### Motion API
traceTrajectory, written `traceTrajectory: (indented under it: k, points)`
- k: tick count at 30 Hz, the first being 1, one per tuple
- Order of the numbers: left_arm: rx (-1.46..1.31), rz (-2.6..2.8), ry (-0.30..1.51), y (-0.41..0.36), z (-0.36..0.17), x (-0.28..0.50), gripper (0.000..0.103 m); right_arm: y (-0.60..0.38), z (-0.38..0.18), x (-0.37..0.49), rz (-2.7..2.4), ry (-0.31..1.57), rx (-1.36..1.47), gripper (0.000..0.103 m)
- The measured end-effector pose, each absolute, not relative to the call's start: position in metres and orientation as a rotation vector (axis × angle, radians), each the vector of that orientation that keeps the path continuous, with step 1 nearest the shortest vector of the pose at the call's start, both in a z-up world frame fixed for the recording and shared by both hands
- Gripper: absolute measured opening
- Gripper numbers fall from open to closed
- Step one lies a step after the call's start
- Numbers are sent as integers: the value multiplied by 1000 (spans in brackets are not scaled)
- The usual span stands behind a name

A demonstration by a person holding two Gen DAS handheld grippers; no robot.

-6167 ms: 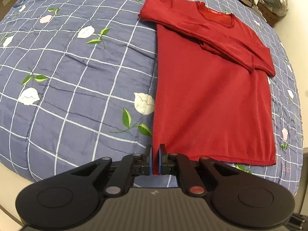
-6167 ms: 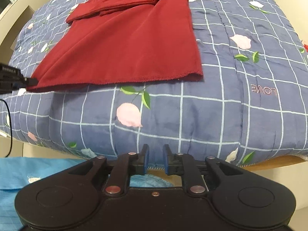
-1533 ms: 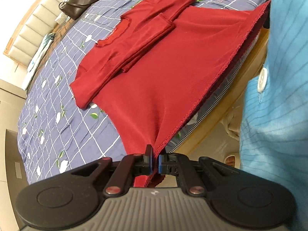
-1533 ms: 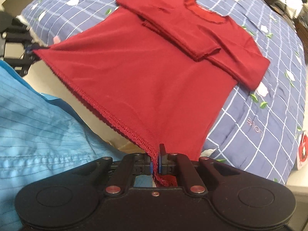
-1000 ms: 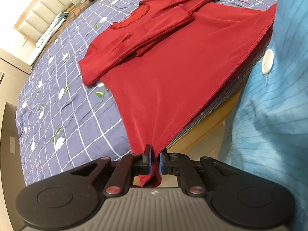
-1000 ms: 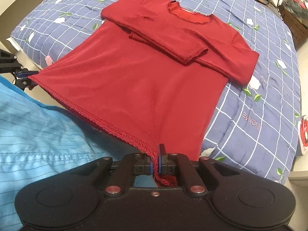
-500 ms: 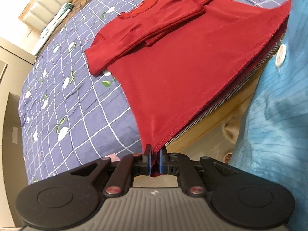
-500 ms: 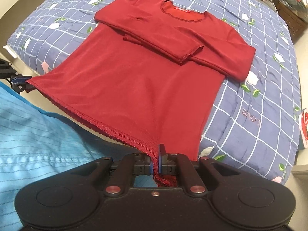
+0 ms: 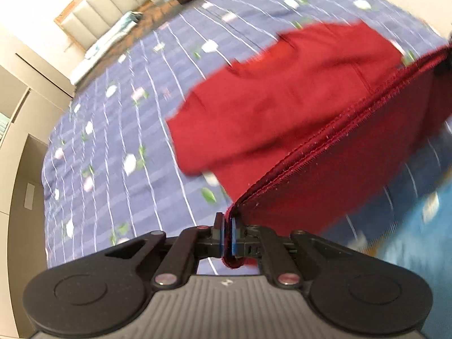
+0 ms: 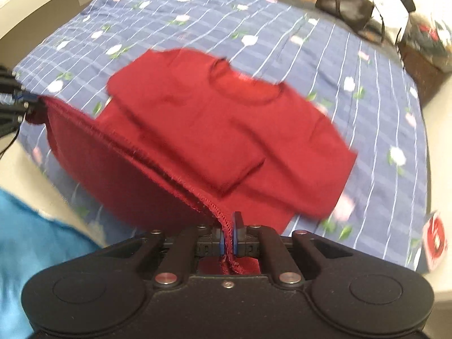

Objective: Fold small clothes

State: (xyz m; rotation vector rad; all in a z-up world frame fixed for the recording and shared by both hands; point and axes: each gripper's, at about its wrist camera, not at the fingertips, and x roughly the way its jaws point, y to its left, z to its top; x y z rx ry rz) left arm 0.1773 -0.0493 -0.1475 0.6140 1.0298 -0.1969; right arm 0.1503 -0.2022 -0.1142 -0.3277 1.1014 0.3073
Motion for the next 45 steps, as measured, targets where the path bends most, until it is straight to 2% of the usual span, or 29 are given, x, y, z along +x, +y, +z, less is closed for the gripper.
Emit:
traceTrajectory:
  k: [7, 14, 28, 31, 34, 36, 37, 42, 45]
  points:
    - [578, -168, 989, -65, -126, 290, 4, -220, -106, 254, 285, 1051, -353, 6]
    - [558, -159, 1066, -75, -137, 390, 4, -237, -116, 352, 281, 1094, -335, 6]
    - [513, -94, 1210, -79, -169, 464, 5, -236, -138, 426, 302, 1149, -318, 9]
    - [459, -77, 1260, -76, -175, 472, 13, -238, -142, 431, 287, 1169, -289, 12]
    - [401, -63, 1296, -75, -177, 477, 24, -240, -142, 432, 266, 1170, -274, 23]
    - [373, -49, 1307, -74, -176, 478, 53, -241, -142, 432, 243, 1160, -267, 27]
    - [360, -40, 1307, -73, -175, 479, 58, -243, -141, 432, 229, 1156, -263, 29]
    - [289, -11, 1291, -66, -164, 478, 78, -256, -129, 425, 147, 1093, -208, 73]
    - [239, 11, 1260, -59, -151, 472, 89, -262, -116, 412, 107, 1053, -183, 87]
